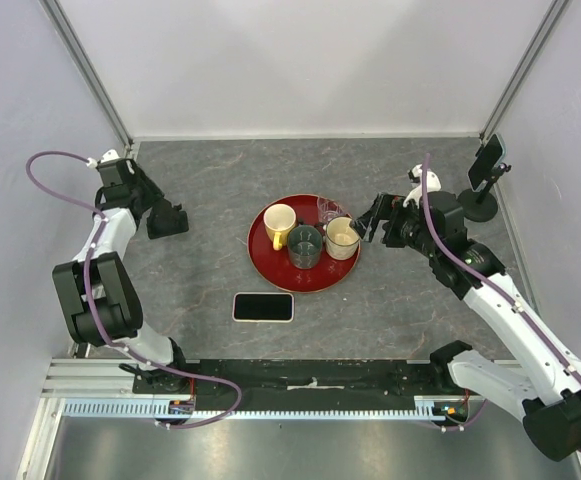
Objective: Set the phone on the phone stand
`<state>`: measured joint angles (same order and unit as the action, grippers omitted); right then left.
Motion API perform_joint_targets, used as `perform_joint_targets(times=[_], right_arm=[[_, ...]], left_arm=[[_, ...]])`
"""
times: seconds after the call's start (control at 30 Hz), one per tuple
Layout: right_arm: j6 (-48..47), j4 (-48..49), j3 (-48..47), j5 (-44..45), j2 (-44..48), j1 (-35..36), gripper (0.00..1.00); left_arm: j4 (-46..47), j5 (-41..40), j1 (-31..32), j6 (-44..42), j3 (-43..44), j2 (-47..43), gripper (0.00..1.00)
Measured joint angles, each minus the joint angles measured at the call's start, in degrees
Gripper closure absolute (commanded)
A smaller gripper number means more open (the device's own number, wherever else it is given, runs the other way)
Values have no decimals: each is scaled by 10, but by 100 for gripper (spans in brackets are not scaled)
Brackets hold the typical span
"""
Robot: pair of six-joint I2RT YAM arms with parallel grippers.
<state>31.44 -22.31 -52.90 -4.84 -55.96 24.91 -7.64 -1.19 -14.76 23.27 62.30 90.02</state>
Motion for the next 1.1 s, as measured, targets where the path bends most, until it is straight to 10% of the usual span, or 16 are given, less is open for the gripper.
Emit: perform_joint_targets(times=[0.37, 0.6, 1.1], right_arm=[[-13, 4, 10, -10, 23, 0, 2], [-7, 4, 17, -12, 56, 0, 2], [-23, -37, 33, -30, 14, 22, 2]], left_arm=[[4, 22, 7, -36, 7, 32, 56], [1, 13, 9, -48, 15, 42, 98], [86, 152, 22, -49, -58, -163, 98]])
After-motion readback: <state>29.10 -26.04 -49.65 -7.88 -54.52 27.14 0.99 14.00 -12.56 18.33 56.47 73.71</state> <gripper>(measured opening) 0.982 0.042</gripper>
